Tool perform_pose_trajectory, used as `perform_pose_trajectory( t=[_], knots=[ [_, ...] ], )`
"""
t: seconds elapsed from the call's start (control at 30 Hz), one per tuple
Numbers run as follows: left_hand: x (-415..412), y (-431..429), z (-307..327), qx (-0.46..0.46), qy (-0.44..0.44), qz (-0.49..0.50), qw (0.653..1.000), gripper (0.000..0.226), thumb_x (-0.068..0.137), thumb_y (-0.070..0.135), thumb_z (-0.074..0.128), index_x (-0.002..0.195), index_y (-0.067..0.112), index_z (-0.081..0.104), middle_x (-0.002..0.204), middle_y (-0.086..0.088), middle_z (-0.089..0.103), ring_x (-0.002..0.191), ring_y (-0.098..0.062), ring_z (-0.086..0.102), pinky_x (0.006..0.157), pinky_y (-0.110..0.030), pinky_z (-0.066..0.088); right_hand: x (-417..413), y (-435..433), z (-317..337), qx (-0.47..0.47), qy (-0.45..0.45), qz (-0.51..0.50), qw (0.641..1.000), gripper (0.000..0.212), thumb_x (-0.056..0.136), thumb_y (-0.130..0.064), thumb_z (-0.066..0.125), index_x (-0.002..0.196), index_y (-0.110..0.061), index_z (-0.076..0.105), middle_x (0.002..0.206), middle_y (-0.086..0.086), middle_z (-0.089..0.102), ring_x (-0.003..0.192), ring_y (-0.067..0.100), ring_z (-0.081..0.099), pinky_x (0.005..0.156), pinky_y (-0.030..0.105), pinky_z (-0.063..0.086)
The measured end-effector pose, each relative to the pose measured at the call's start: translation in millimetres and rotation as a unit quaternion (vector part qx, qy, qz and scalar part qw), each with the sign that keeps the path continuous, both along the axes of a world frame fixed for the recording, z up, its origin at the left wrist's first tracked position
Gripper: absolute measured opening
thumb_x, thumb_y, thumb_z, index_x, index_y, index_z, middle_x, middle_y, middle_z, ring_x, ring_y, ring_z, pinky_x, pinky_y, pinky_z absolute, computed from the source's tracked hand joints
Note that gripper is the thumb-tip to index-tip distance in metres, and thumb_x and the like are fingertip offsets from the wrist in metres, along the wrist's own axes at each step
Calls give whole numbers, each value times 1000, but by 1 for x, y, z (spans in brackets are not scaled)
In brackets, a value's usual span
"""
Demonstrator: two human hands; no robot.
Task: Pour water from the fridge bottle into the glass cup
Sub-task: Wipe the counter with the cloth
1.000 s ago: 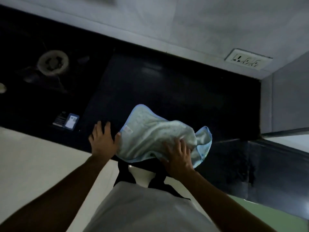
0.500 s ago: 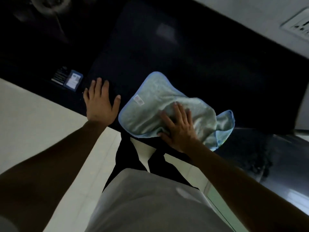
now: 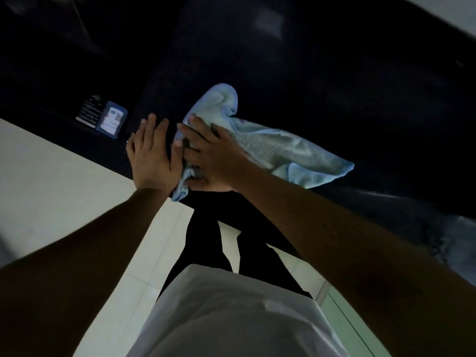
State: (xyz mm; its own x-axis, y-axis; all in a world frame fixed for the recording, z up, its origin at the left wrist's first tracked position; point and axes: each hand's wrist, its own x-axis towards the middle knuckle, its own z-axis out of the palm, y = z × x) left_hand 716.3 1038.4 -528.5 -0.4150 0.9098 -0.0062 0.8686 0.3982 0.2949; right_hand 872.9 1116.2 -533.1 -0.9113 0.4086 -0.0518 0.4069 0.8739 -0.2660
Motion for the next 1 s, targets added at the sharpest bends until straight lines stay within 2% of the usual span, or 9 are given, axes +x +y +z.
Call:
perform_pose_trajectory(
  t=[0.1, 0.23, 0.4, 0.5, 0.63, 0.77, 0.83, 0.9, 1.0],
  knots=[
    [0, -1, 0, 2, 8, -3, 1000, 64, 100, 52, 29, 147, 13, 47, 160, -13, 39, 149, -33, 32, 118, -51, 21, 7, 24, 2, -5, -7, -38, 999, 78, 82, -70, 46, 148, -30, 43, 161, 9, 30, 150, 34, 21, 113, 56, 25],
    [1, -2, 1, -8, 19, -14, 1000, 63, 100, 53, 33, 148, 14, 44, 161, -15, 36, 150, -34, 30, 118, -54, 21, 64, 105, 5, -15, -48, -286, 957, 77, 90, -71, 34, 154, -28, 26, 162, 13, 26, 149, 37, 20, 118, 58, 20],
    [1, -3, 1, -13, 13, -18, 1000, 63, 100, 52, 34, 149, 14, 42, 162, -15, 34, 150, -34, 28, 119, -56, 19, 225, 152, 4, 19, -95, -524, 846, 85, 92, -74, 5, 156, -21, 23, 161, 15, 28, 148, 37, 24, 120, 55, 15],
    [0, -2, 2, -23, 11, -17, 1000, 64, 100, 53, 32, 150, 14, 41, 163, -15, 33, 151, -34, 27, 120, -56, 19, 291, 117, 8, 4, -90, -624, 776, 87, 91, -77, 5, 157, -23, 22, 162, 16, 24, 150, 37, 20, 121, 53, 12],
    [-1, -2, 4, -29, 5, -17, 999, 64, 99, 52, 33, 151, 15, 40, 163, -14, 32, 152, -34, 26, 120, -55, 18, 320, 32, 24, 8, -101, -729, 677, 64, 97, -66, 24, 151, -31, 31, 161, 16, 26, 149, 36, 21, 117, 60, 15],
    [-1, -2, 4, -33, 3, -17, 999, 63, 99, 50, 35, 151, 14, 40, 163, -14, 33, 151, -35, 26, 120, -56, 17, 300, -60, 33, -36, -72, -812, 578, 68, 91, -77, 14, 151, -46, 26, 165, 15, 15, 152, 35, 10, 116, 69, 7],
    [0, -1, 3, -33, 6, -18, 999, 62, 100, 49, 36, 151, 14, 40, 163, -14, 32, 151, -35, 26, 120, -56, 17, 271, -93, 27, -79, -81, -804, 584, 72, 92, -70, 19, 154, -34, 26, 164, 21, 13, 152, 40, 7, 116, 69, 5],
    [0, -1, 2, -32, 7, -17, 999, 61, 100, 49, 37, 151, 15, 39, 163, -14, 32, 151, -35, 26, 120, -56, 16, 229, -114, 21, -97, -95, -769, 625, 74, 93, -63, 27, 155, -23, 28, 162, 28, 14, 149, 47, 8, 117, 68, 7],
    [1, -2, 3, -33, 8, -15, 999, 62, 99, 47, 40, 151, 14, 39, 163, -14, 32, 151, -34, 26, 120, -54, 15, 140, -113, 19, -115, -90, -636, 758, 72, 95, -62, 29, 155, -22, 27, 162, 27, 12, 149, 45, 5, 118, 64, 5]
  ],
)
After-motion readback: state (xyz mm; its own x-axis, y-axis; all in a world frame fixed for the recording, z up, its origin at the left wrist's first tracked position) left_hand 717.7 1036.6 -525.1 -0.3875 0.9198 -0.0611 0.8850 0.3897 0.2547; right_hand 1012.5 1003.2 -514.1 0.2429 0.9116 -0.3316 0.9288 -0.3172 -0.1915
